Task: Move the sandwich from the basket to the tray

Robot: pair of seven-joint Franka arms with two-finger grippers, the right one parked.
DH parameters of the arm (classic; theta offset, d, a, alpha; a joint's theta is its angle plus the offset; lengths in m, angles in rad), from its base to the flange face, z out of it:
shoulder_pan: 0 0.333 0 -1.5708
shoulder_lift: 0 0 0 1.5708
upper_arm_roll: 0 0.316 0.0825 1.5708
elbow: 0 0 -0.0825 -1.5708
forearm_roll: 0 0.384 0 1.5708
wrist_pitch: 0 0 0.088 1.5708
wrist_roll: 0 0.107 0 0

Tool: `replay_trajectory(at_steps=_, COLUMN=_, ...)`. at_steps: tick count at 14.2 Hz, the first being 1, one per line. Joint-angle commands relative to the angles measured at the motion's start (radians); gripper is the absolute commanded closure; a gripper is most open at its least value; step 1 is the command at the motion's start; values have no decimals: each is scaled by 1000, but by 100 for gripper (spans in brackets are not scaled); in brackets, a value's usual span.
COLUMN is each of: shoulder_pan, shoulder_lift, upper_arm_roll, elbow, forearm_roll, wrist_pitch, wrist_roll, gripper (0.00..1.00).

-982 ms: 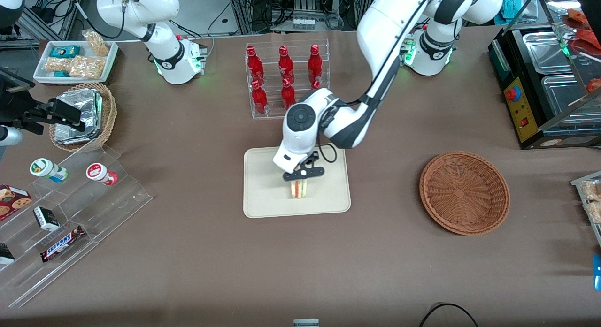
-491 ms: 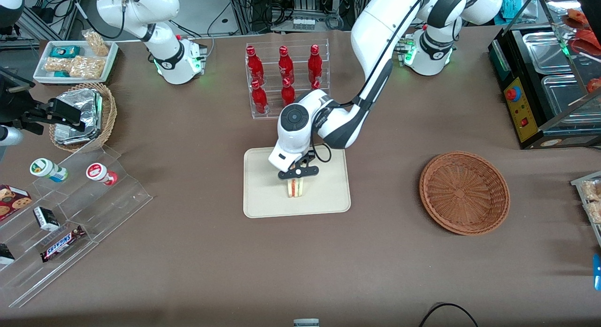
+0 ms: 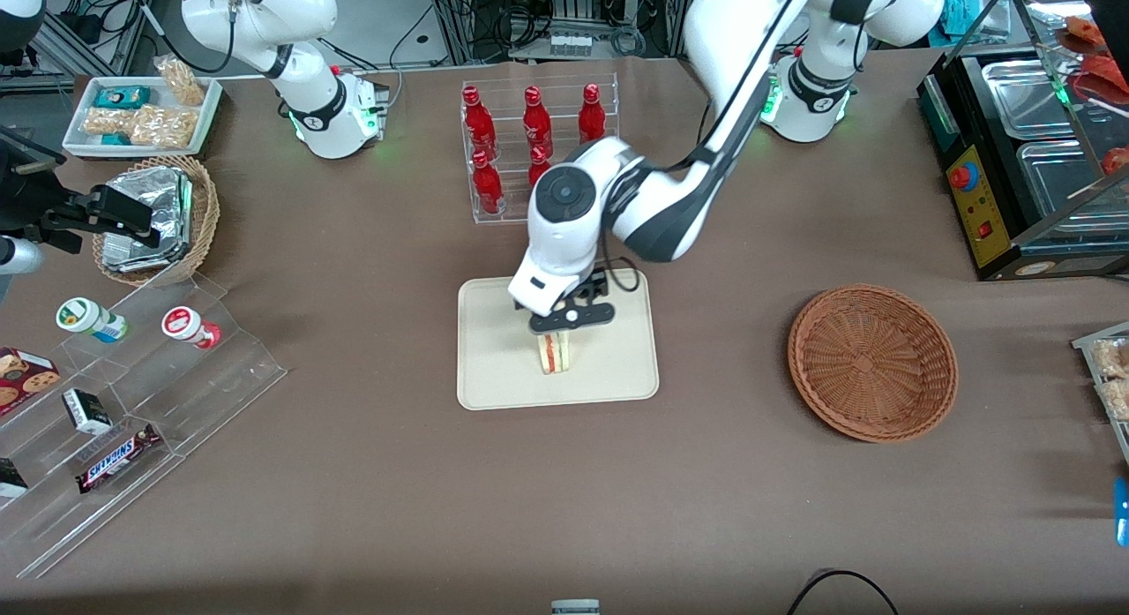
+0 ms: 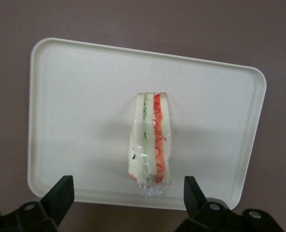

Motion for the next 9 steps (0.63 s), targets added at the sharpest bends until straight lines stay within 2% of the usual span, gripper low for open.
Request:
replay_trajectory(at_steps=1, shoulder_pan=71, shoulder_lift=-104, upper_arm_roll=-3, elbow=-35, forearm_roll=-1, wrist_pitch=-188, wrist_roll=-26, gripper=0)
replay_trajectory(at_steps=3, shoulder_pan=128, shoulder_lift=-137, upper_arm_roll=-3, elbow=-52, forearm_roll=2, wrist_pitch=-253, wrist_roll=-11, gripper=0)
replay_trajectory(at_steps=9, shoulder_pan=308, shoulder_lift=-312, upper_arm_roll=-3, elbow=-259, forearm_roll=5, wrist_pitch=-253, wrist_roll=270, gripper=0)
